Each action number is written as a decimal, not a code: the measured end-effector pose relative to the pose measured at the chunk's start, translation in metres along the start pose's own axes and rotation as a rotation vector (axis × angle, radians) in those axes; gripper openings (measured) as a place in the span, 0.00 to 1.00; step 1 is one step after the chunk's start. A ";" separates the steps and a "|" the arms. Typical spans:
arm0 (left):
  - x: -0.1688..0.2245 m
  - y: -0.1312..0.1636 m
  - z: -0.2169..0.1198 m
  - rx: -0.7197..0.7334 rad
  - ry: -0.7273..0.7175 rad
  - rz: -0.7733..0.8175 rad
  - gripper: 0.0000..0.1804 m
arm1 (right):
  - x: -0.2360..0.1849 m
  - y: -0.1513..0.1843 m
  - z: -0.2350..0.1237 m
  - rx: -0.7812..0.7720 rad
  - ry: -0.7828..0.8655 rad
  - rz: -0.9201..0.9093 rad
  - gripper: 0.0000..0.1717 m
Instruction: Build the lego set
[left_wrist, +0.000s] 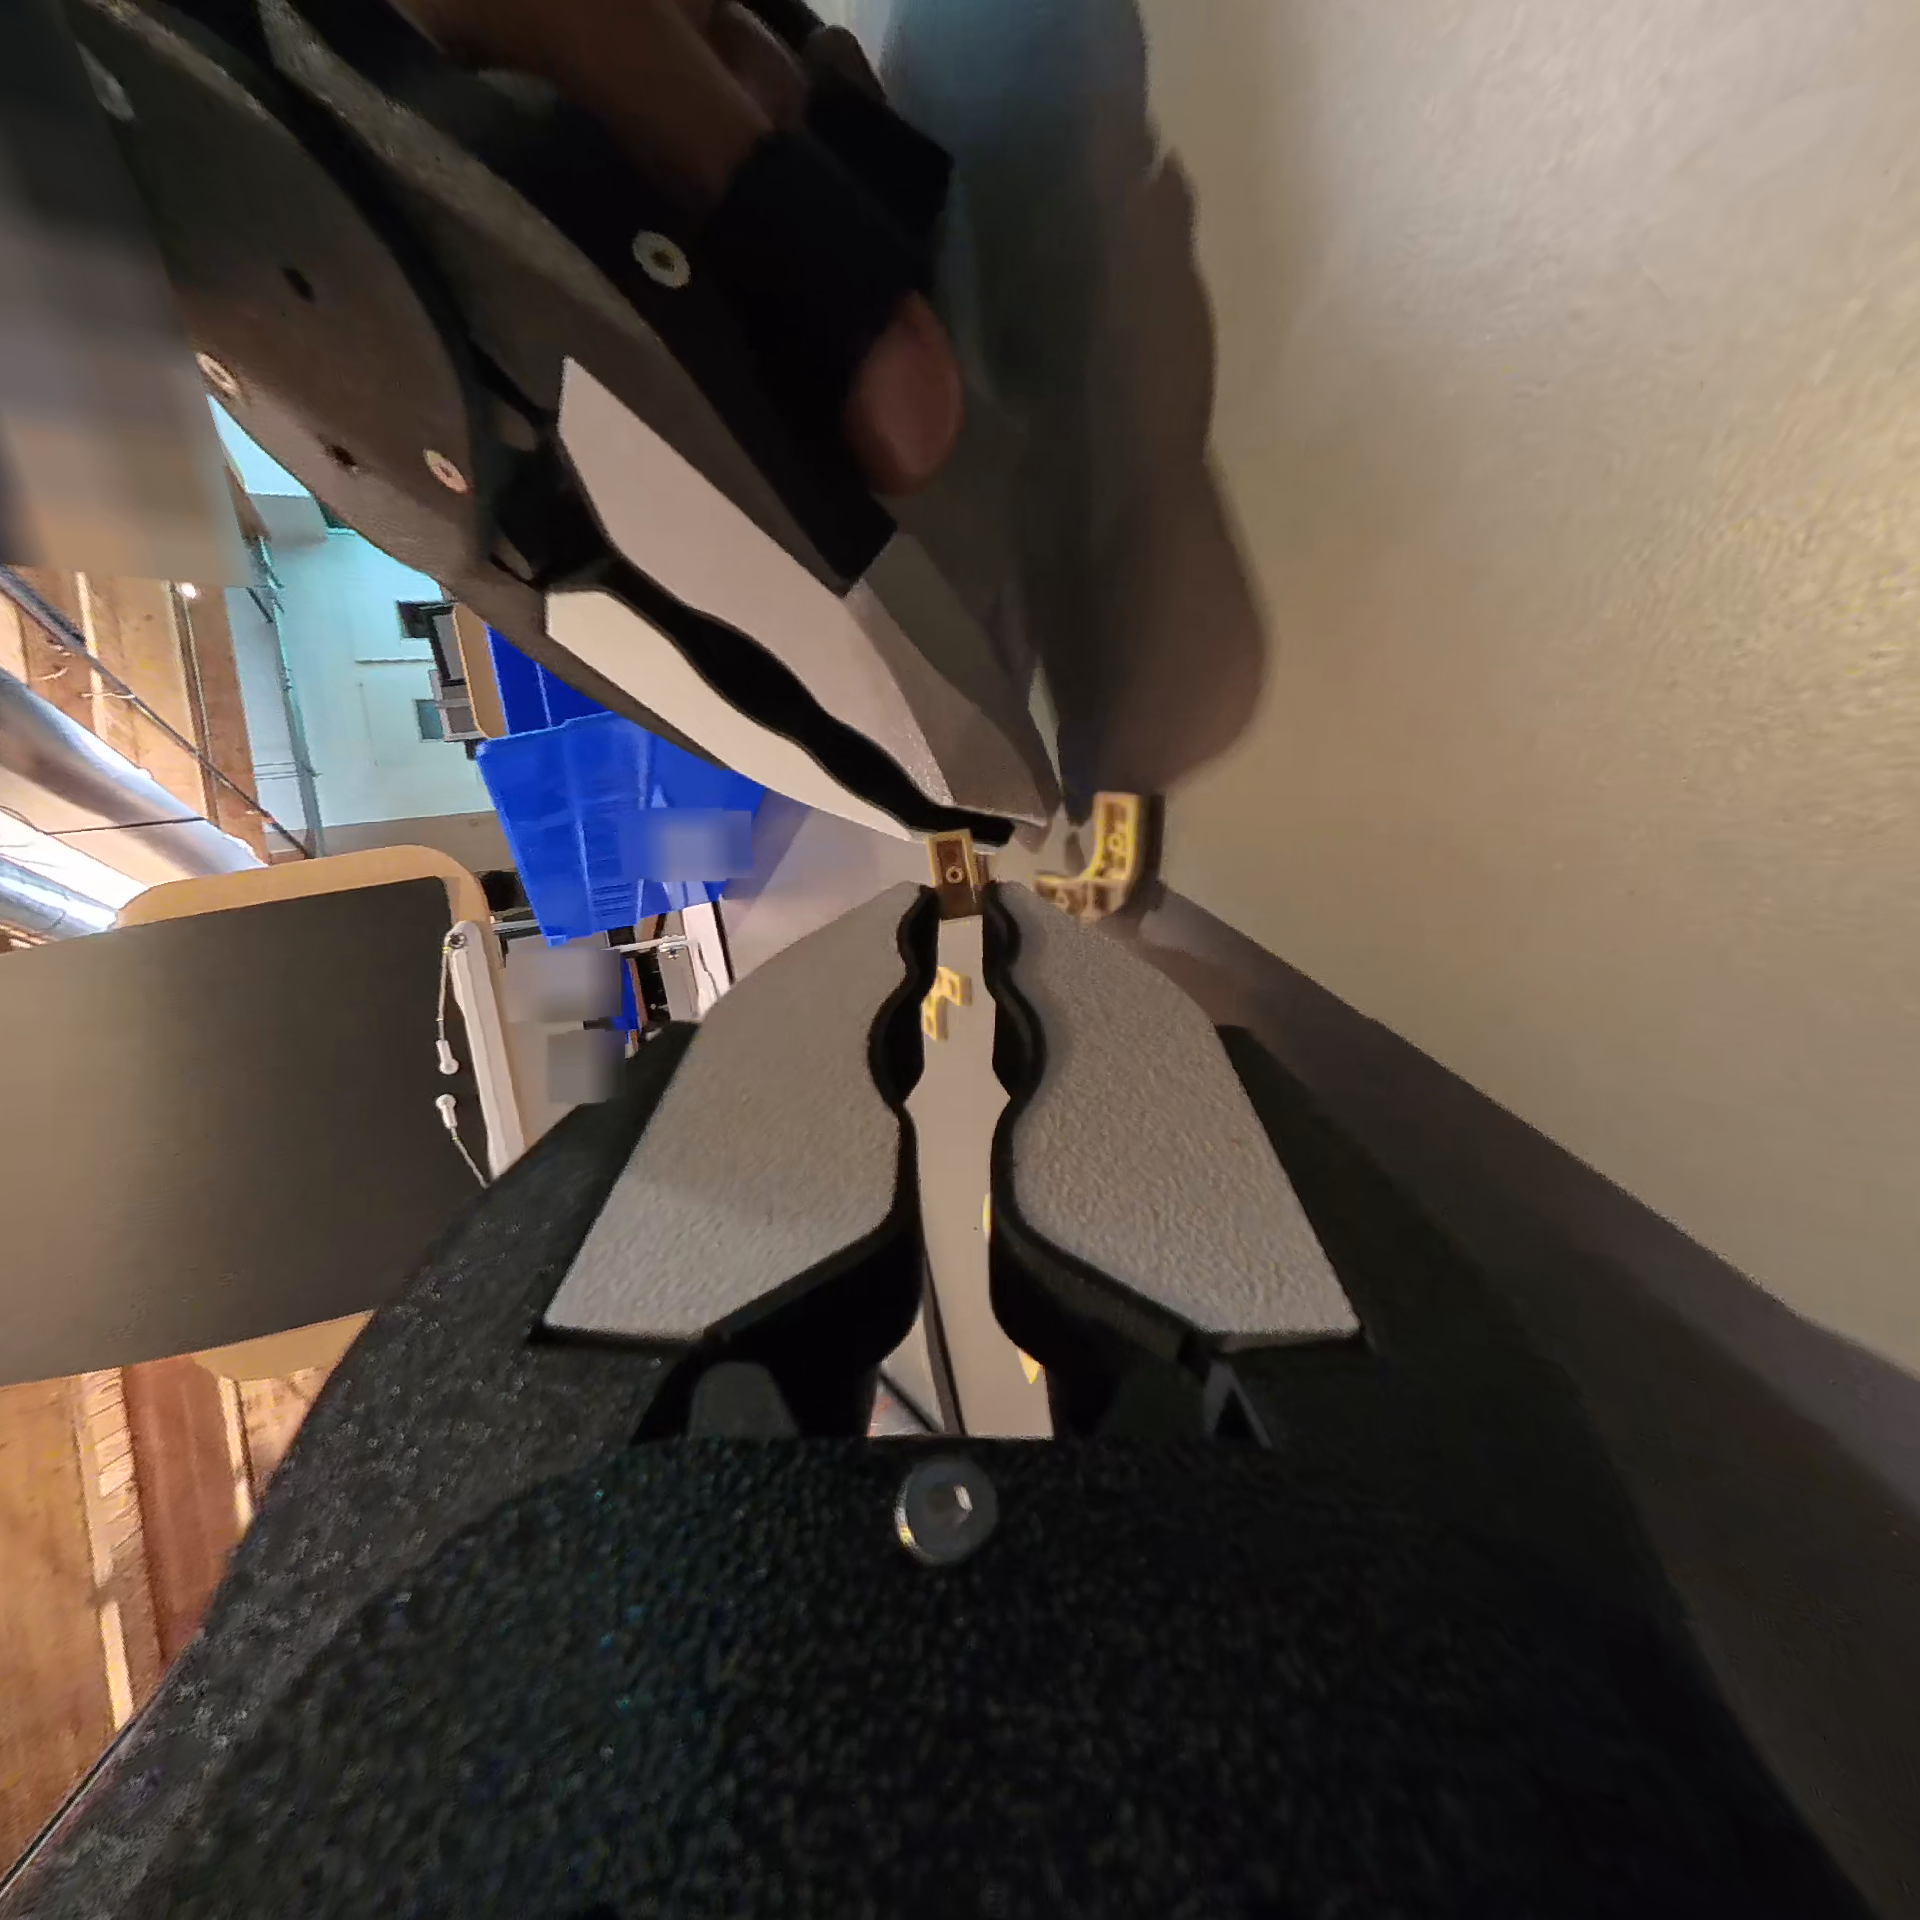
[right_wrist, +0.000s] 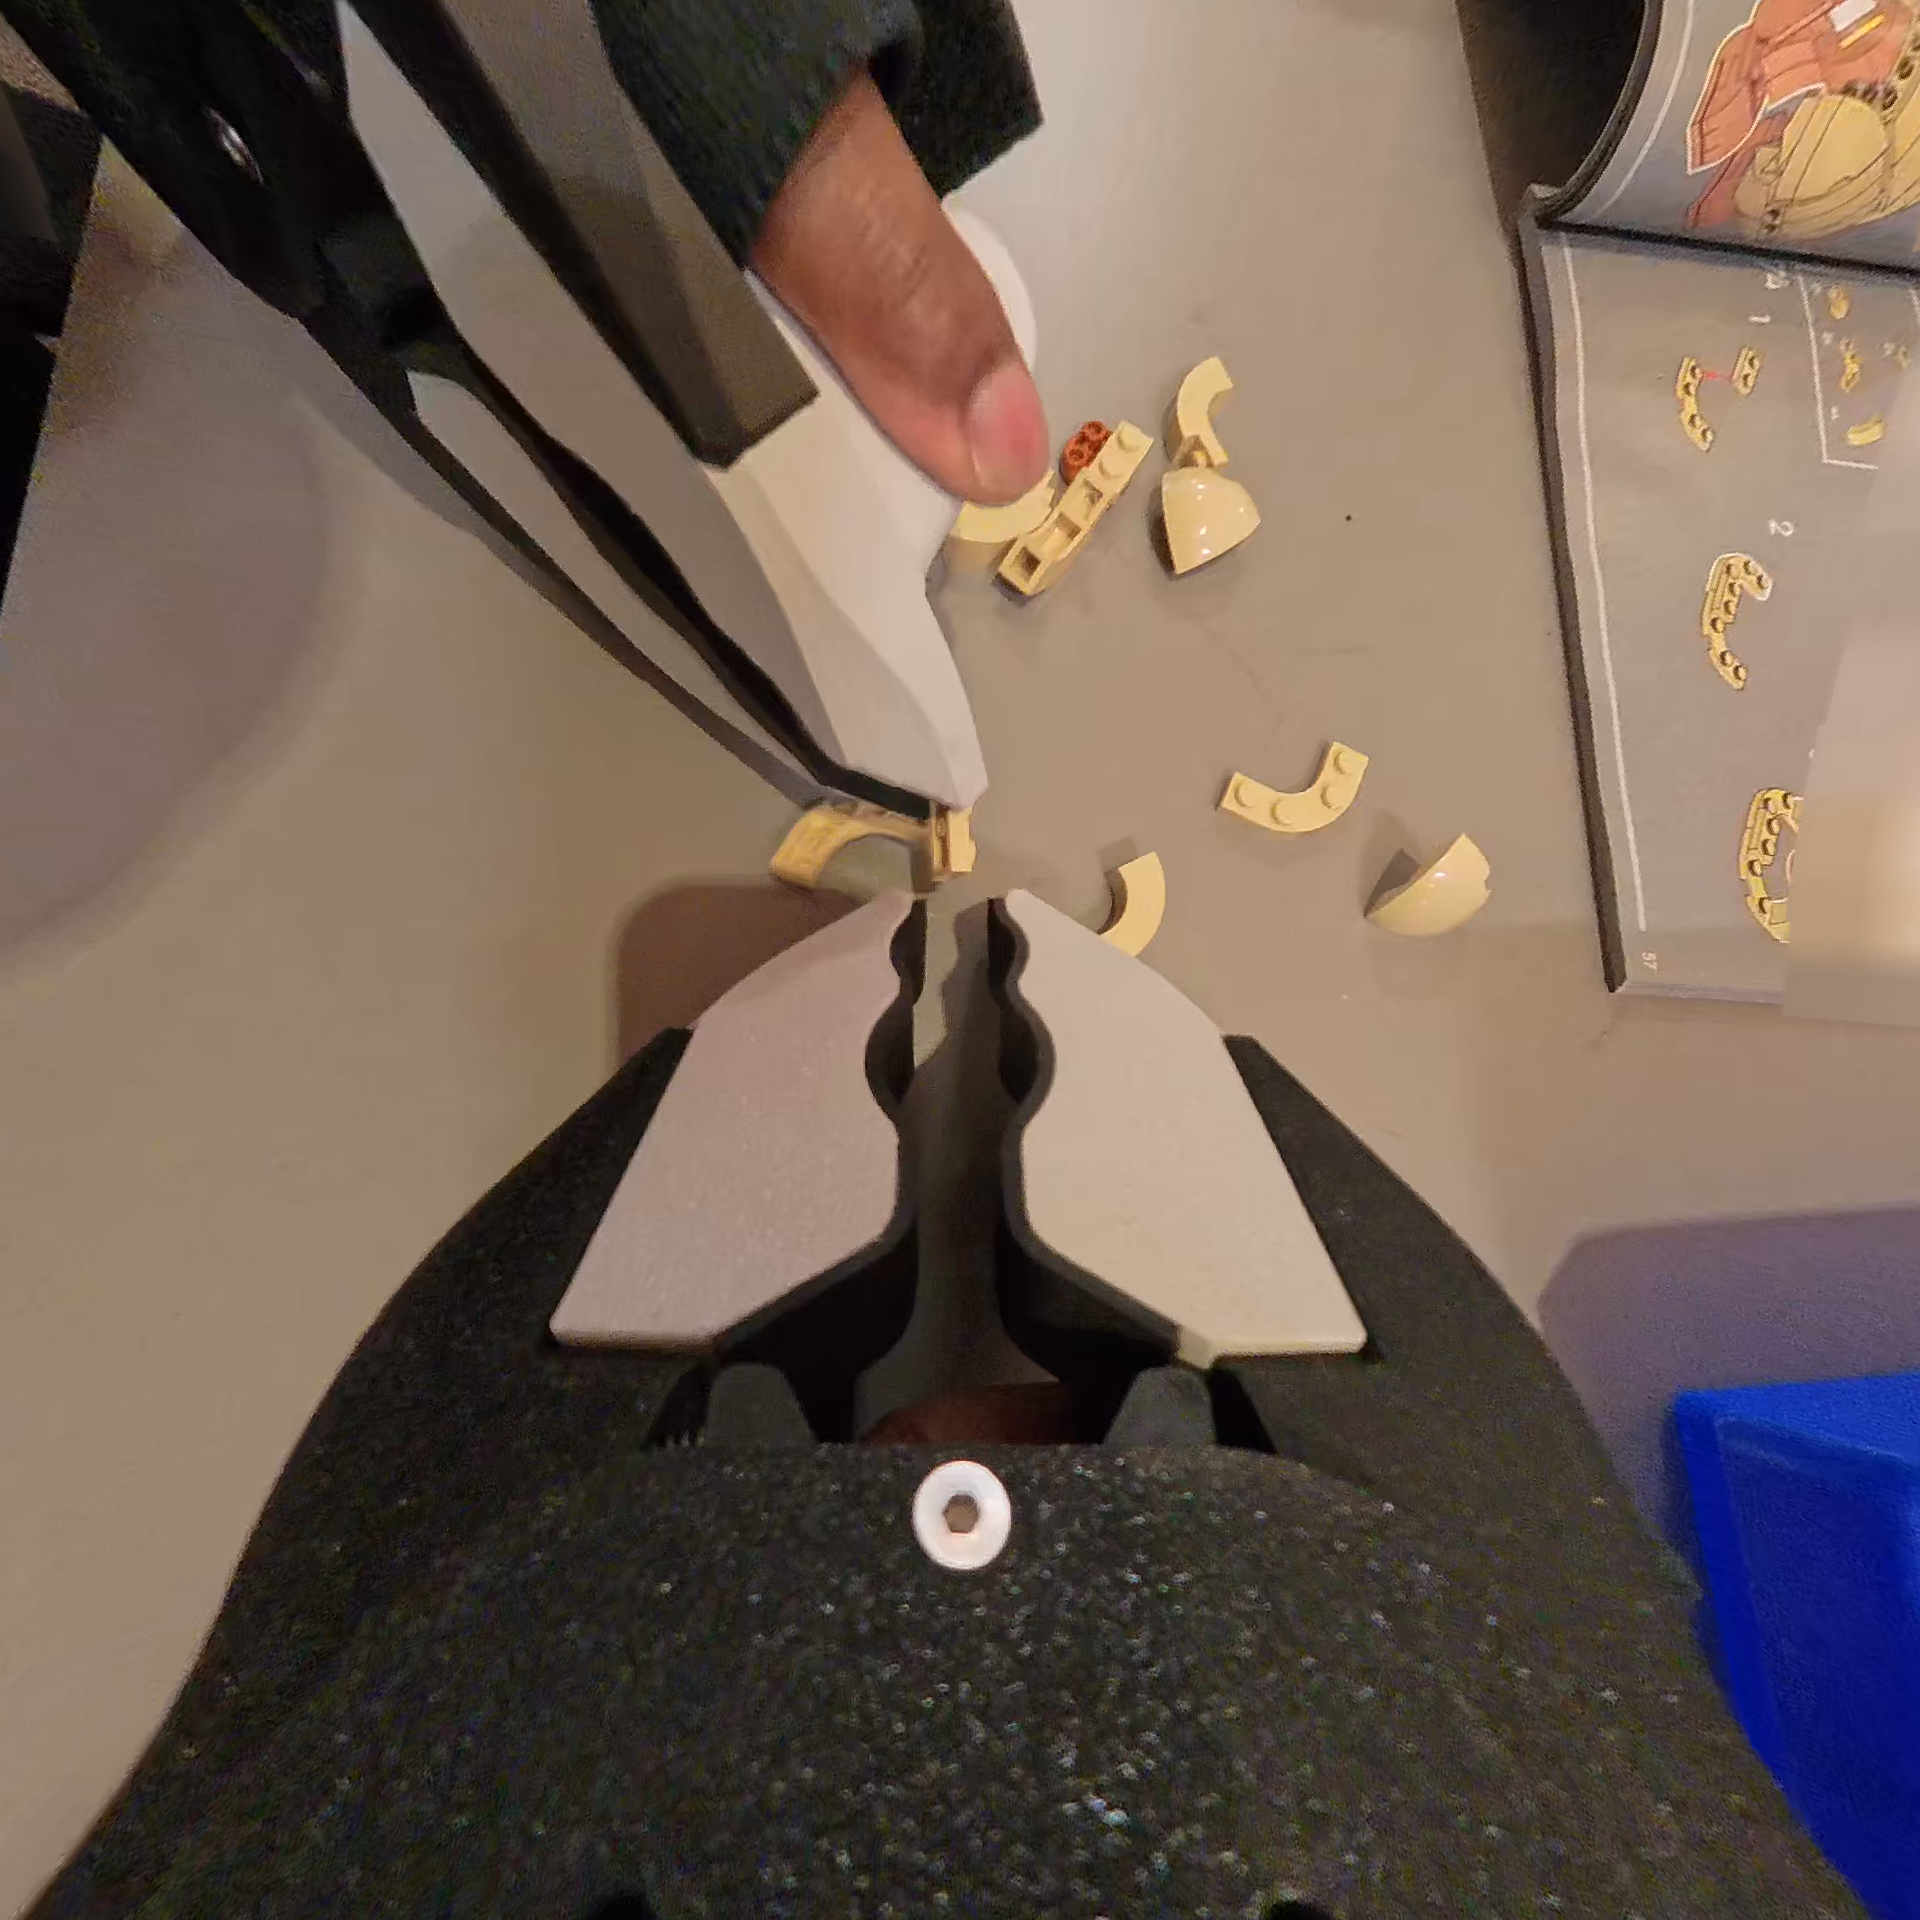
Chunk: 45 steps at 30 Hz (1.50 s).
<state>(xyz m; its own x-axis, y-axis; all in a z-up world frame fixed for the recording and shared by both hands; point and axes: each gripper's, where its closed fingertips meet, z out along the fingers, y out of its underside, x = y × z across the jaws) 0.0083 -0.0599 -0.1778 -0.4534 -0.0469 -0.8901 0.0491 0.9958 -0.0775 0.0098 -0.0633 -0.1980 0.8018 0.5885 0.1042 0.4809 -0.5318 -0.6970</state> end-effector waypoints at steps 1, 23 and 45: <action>0.001 0.000 0.000 0.001 0.008 -0.006 0.04 | 0.000 0.001 0.000 -0.005 0.001 -0.008 0.06; 0.020 0.014 -0.021 0.124 0.132 -0.033 0.04 | -0.018 -0.018 0.005 0.040 -0.153 -0.089 0.15; 0.028 0.010 -0.022 0.199 0.187 -0.104 0.04 | -0.021 -0.013 0.005 -0.018 -0.094 -0.088 0.00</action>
<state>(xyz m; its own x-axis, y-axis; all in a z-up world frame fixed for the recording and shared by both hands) -0.0236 -0.0499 -0.1938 -0.6204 -0.1142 -0.7759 0.1588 0.9506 -0.2669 -0.0150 -0.0657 -0.1948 0.7197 0.6875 0.0966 0.5548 -0.4859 -0.6753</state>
